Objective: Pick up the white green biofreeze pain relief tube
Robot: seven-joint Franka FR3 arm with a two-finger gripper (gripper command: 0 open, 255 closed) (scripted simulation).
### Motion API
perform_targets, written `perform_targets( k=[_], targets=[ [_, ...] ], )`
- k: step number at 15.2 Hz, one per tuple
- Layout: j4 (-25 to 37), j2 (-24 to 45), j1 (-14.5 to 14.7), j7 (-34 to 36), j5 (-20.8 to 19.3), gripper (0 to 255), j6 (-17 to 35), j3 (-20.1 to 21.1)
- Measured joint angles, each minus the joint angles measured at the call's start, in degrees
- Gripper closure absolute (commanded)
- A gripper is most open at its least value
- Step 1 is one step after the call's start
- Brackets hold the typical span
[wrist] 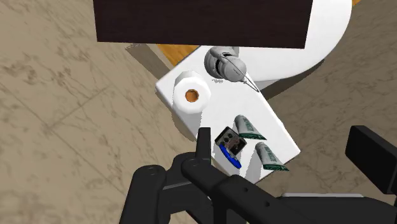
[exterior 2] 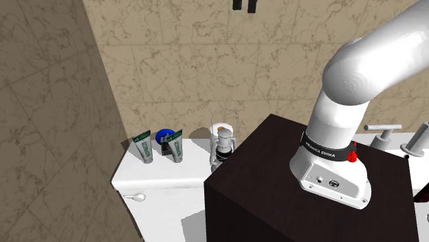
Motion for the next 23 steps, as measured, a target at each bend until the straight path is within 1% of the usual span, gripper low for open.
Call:
perform_targets(
  k=[1, 3, 10, 15, 17, 19, 21, 23],
  targets=[
    [0.0, 0.0, 0.0, 0.0, 0.0, 0, 0.0, 0.0],
    [-1.38, 1.18, 0.61, -1.63, -0.35, 0, 2.35, -0.11],
    [-7.65, 9.0, 3.85, -10.47, -2.03, 0, 15.71, -0.64],
    [-9.45, 16.97, 6.09, -16.78, -3.03, 0, 25.17, -0.93],
    [-9.31, 21.44, 7.17, -19.01, -3.15, 0, 29.4, -0.77],
    [-9.56, 24.47, 7.98, -21.27, -3.47, 0, 32.6, -0.64],
    [-10.08, 28.65, 9.05, -23.1, -3.49, 0, 37.2, -0.16],
    [-9.39, 32.68, 9.65, -25.5, -3.86, 0, 40.57, -0.07]
  ],
)
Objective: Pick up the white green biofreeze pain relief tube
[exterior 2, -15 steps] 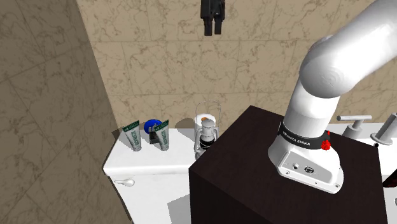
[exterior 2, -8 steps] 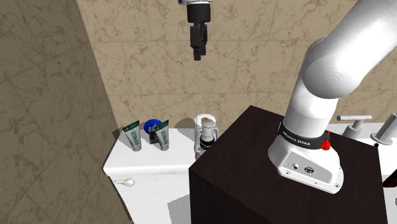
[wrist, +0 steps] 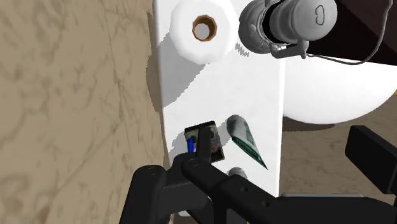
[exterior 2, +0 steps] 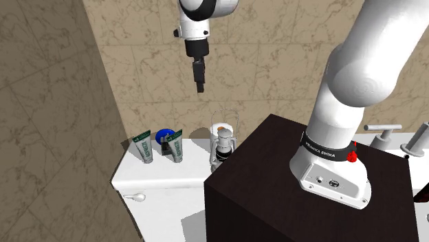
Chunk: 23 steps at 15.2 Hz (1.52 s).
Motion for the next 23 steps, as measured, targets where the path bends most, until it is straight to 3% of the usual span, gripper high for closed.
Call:
perform_targets(
  k=[13, 21, 22, 23],
  targets=[
    [9.31, 28.47, 3.6, -10.62, -4.19, 0, 19.22, 2.88],
    [10.4, 34.93, 3.81, -10.86, -4.99, 0, 24.65, 2.85],
    [10.58, 35.3, 3.84, -10.8, -4.99, 255, 24.83, 2.85],
    [10.65, 35.49, 3.85, -10.78, -5.0, 255, 24.95, 2.85]
  ],
)
